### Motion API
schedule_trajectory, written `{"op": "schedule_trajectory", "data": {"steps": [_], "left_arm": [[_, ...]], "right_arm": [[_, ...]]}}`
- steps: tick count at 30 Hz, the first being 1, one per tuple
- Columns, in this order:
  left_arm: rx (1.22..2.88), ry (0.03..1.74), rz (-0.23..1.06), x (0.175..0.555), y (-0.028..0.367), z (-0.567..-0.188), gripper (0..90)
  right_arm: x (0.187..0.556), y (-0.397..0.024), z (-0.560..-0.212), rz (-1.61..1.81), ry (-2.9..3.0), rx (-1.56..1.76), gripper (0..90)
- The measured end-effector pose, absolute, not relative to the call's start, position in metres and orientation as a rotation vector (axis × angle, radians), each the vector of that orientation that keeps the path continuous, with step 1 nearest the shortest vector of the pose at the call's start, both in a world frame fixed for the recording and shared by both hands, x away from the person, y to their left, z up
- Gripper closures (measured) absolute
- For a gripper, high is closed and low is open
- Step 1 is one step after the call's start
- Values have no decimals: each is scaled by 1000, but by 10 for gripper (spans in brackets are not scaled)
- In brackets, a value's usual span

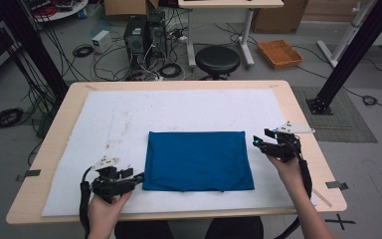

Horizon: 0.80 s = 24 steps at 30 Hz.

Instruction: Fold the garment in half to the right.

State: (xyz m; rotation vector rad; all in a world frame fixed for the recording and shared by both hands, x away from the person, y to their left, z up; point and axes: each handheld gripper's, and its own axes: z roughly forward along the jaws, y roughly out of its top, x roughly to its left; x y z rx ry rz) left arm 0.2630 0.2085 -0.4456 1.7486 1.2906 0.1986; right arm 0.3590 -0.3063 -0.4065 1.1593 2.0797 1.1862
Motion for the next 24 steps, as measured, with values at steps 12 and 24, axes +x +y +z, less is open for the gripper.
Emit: {"op": "schedule_trajectory", "data": {"steps": [12,24], "left_arm": [[1725,1333,140,266,191,-452,457],[1788,1314,260,264,168,-453,641]], "right_arm": [[359,-303,-408,1181,2090,1138,443],[358,-295,-407,1178,2109,1117,443]]}}
